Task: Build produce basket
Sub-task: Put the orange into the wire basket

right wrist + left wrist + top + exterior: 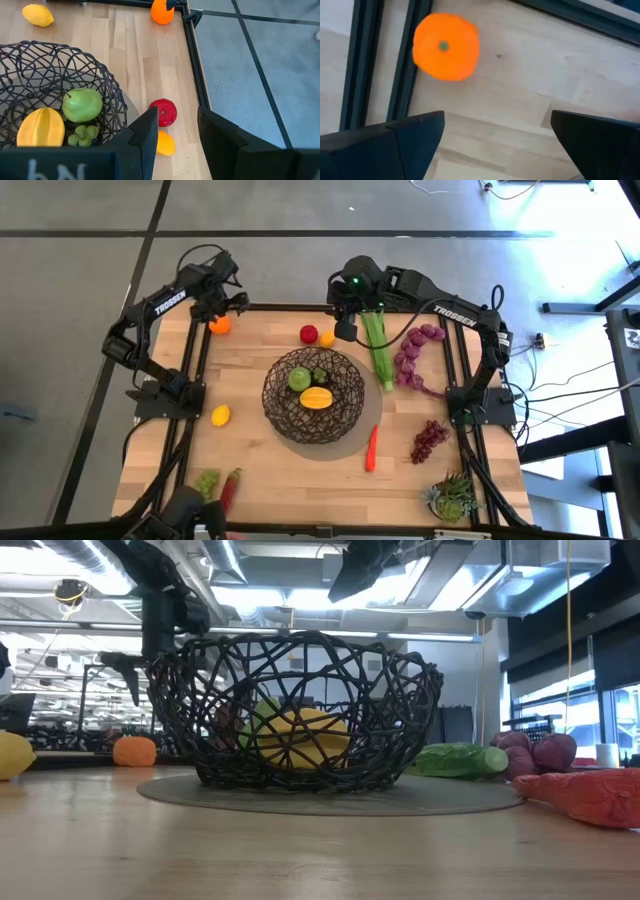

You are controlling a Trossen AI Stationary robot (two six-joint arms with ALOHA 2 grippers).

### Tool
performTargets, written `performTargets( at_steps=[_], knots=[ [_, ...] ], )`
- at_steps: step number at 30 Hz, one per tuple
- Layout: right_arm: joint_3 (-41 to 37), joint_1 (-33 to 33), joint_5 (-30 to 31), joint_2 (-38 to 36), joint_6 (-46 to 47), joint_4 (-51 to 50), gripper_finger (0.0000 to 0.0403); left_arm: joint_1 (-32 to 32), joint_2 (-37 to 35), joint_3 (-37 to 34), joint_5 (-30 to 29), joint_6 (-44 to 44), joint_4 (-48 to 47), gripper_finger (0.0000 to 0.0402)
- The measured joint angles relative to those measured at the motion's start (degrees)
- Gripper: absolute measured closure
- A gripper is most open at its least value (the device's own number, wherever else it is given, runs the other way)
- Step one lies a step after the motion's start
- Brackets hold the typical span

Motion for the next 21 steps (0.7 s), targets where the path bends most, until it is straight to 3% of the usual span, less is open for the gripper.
performTargets(
  at_steps=[8, 12, 21],
  knots=[
    [0.0, 0.0, 0.0, 0.0, 0.0, 0.0, 0.0270, 0.0, 0.0, 0.0, -4.0, 9.2, 8.6, 0.0052],
    [0.0, 0.0, 0.0, 0.0, 0.0, 0.0, 0.0270, 0.3, 2.1, 0.0, -2.8, 10.5, 11.4, 0.0052],
    [0.0, 0.0, 0.0, 0.0, 0.0, 0.0, 0.0270, 1.9, 8.2, 0.0, -3.5, 30.2, 10.2, 0.0052]
  ],
)
